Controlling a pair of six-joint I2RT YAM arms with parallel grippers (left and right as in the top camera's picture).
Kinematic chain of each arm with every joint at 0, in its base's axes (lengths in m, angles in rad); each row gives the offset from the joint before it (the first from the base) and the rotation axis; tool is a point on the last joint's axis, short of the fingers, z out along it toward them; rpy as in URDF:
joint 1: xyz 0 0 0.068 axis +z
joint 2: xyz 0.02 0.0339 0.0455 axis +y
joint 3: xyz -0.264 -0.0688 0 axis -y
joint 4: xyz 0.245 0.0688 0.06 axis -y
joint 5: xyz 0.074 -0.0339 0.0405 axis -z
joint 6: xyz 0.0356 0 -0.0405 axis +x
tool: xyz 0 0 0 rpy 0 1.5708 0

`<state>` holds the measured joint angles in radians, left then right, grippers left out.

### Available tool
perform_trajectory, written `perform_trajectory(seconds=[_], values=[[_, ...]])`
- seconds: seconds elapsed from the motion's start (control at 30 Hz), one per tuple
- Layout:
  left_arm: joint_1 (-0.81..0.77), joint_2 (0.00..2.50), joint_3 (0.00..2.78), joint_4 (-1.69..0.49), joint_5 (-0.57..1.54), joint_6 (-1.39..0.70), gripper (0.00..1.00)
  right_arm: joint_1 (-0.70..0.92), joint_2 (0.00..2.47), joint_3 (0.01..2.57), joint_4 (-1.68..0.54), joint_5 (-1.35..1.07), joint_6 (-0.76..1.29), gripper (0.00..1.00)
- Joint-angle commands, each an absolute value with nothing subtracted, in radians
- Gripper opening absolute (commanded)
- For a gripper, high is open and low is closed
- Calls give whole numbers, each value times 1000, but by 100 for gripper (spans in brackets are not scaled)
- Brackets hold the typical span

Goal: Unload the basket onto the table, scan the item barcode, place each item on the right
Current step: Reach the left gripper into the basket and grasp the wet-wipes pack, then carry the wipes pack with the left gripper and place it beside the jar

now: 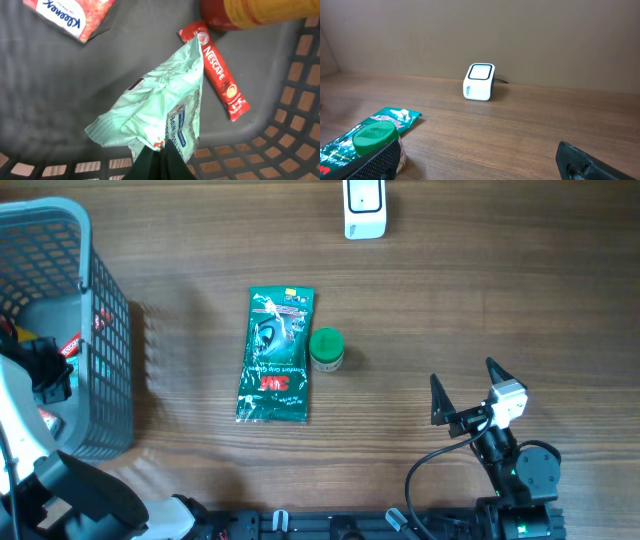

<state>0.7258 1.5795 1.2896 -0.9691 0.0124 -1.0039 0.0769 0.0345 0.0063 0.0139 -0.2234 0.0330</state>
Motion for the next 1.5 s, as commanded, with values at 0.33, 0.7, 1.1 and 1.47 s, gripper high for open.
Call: perform_trajectory(seconds=[0.33, 0.7, 1.1, 1.47], values=[[714, 1718, 1220, -981, -1, -1029, 84, 75, 29, 5, 16, -214, 28, 100], [714, 1894, 1188, -897, -3, -1027, 100, 75, 29, 5, 16, -214, 28, 100], [715, 1890, 1486, -1156, -38, -1024, 44, 75, 29, 5, 16, -214, 28, 100], [624, 1462, 1938, -1456, 139, -1025, 45, 75, 29, 5, 16, -214, 28, 100]])
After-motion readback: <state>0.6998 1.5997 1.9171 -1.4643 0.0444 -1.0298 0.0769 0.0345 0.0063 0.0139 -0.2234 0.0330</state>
